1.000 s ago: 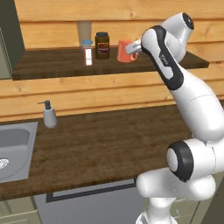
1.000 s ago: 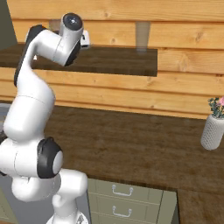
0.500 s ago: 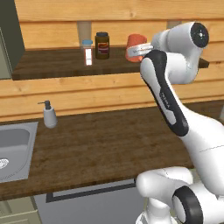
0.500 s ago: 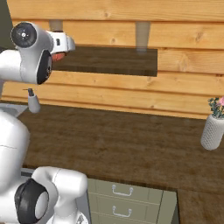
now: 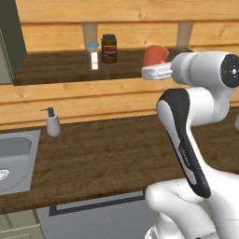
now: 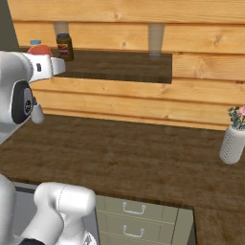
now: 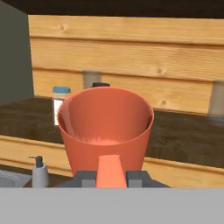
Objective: Gather all objects into one cabinet and sort the glasses and bowls to opposite sides.
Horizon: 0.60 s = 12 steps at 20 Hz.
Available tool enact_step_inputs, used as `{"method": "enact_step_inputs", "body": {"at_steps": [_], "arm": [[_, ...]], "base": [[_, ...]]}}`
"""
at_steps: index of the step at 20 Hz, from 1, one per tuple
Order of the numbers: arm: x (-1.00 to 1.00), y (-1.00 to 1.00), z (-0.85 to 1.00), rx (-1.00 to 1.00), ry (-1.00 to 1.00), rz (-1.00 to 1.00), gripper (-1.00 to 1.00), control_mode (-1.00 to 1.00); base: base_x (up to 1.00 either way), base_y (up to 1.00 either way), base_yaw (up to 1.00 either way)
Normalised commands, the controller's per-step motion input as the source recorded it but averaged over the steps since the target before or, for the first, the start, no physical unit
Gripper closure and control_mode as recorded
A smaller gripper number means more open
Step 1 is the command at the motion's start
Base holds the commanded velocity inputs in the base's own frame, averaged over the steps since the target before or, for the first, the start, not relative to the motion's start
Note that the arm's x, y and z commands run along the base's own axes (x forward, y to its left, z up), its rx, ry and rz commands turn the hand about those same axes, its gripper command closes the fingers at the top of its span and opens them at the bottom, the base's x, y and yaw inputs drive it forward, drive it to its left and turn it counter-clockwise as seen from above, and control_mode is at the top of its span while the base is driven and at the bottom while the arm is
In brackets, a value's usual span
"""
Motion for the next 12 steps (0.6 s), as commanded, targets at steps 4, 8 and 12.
{"method": "enact_step_inputs", "body": {"at_steps": [4, 8, 12], "arm": [[-0.81, -0.16, 0.06, 0.0, 0.0, 0.01, 1.0, -1.0], [-0.64, -0.27, 0.18, 0.0, -0.01, 0.0, 1.0, -1.0], [-0.21, -0.28, 0.19, 0.0, 0.01, 0.0, 1.0, -1.0]], "base": [[0.0, 0.0, 0.0], [0.0, 0.0, 0.0], [0.0, 0.0, 0.0]]}}
